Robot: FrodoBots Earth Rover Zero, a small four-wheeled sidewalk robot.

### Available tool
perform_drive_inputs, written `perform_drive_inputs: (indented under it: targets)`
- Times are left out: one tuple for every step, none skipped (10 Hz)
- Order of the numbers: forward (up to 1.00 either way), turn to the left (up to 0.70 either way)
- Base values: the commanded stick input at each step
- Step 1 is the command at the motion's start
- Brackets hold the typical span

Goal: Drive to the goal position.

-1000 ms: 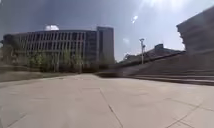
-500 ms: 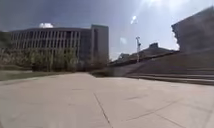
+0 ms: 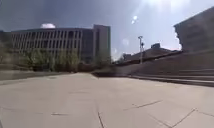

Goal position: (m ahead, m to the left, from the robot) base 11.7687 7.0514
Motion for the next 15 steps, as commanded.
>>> perform_drive_inputs:
  targets:
    - [1.00, 0.08]
    - [1.00, 0.08]
    - [1.00, 0.08]
    - [1.00, 0.08]
    - [1.00, 0.08]
    - [1.00, 0.08]
    - [1.00, 0.08]
    - [1.00, 0.08]
    - [1.00, 0.08]
    - [1.00, 0.08]
    - [1.00, 0.00]
    - [1.00, -0.19]
    - [1.00, -0.32]
    - [1.00, -0.21]
    - [1.00, 0.08]
